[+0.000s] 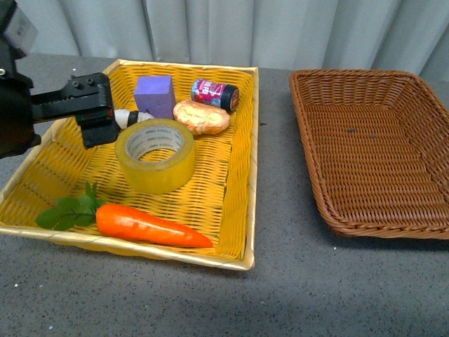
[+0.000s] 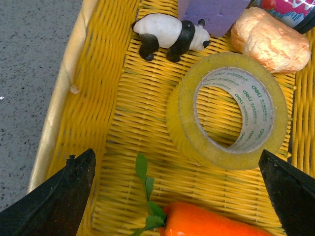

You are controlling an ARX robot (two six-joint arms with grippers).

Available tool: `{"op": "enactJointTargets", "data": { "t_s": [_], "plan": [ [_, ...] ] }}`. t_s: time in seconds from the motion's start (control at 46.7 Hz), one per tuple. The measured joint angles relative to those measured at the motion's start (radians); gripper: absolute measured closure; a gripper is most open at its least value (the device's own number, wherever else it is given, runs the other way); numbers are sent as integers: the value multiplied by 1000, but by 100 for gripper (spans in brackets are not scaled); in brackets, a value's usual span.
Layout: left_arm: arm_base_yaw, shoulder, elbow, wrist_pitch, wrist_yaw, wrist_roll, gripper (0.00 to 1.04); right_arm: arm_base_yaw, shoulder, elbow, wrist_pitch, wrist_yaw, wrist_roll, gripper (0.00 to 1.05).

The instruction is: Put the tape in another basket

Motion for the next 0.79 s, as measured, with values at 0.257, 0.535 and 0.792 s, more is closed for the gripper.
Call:
{"op": "enactJointTargets", "data": {
  "t_s": [0.257, 0.535, 0.792],
  "plan": [
    [-2, 161, 136, -8, -4, -13, 7, 0, 0, 0, 0, 0, 0, 9],
    [-3, 290, 237, -58, 5, -34, 7, 0, 0, 0, 0, 0, 0, 9],
    [-18, 353, 297, -72, 1, -45, 7, 0, 0, 0, 0, 0, 0, 9]
  ]
}}
